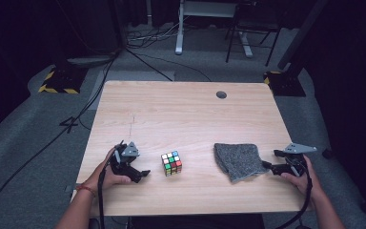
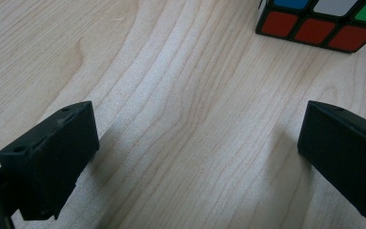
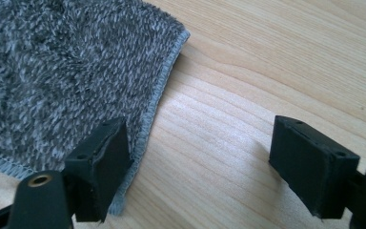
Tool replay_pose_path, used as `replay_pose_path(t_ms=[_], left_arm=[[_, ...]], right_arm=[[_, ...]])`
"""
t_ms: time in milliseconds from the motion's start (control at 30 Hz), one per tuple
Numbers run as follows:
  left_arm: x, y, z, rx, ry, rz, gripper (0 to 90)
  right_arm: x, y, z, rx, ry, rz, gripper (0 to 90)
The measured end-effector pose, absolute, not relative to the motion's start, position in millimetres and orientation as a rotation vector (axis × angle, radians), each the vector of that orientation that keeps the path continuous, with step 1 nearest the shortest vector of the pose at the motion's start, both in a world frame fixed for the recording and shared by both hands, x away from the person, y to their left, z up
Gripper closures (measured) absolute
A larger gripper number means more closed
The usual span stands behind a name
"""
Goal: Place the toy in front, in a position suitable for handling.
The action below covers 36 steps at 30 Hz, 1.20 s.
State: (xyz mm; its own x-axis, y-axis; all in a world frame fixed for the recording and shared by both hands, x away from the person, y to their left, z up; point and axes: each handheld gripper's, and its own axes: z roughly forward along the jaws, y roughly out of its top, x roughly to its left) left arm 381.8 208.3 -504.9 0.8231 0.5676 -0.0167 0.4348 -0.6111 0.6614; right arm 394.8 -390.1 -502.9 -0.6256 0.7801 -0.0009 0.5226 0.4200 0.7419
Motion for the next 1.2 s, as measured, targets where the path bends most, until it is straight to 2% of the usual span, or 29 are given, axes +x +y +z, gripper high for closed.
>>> replay_pose_path(t_ms=[167, 200, 367, 567, 667, 967, 1067, 1100, 1200], left_arm=[[381.8, 208.1, -504.9, 2.322, 0.734, 0.257, 0.4], [381.6, 207.6, -504.9, 2.32, 0.74, 0.259, 0.4], [381.4, 206.8, -504.8, 2.318, 0.747, 0.262, 0.5], [378.7, 203.4, -504.8, 2.316, 0.752, 0.265, 0.8], [373.8, 193.0, -504.8, 2.322, 0.724, 0.255, 0.9], [368.4, 161.4, -504.8, 2.338, 0.633, 0.22, 1.6], [367.3, 155.2, -504.4, 2.331, 0.607, 0.212, 4.4], [366.9, 150.5, -504.3, 2.325, 0.6, 0.211, 8.3], [367.3, 143.5, -503.9, 2.323, 0.571, 0.203, 11.5]], right_arm=[[395.4, -389.6, -502.3, 1.124, 2.333, 1.03, 20.8], [395.1, -389.8, -501.5, 1.121, 2.327, 1.039, 23.9], [393.5, -391.2, -491.3, 1.135, 2.276, 1.115, 28.1], [387.5, -363.9, -471.5, 0.965, 2.317, 1.135, 37.5], [386.5, -347.8, -472.3, 0.891, 2.386, 1.149, 42.6], [388.3, -316.8, -484.0, 0.772, 2.545, 1.064, 50.3], [388.9, -313.6, -487.2, 0.772, 2.564, 1.037, 50.7], [390.8, -312.5, -489.1, 0.795, 2.57, 1.039, 50.3], [393.4, -312.7, -490.5, 0.812, 2.572, 1.04, 46.6]])
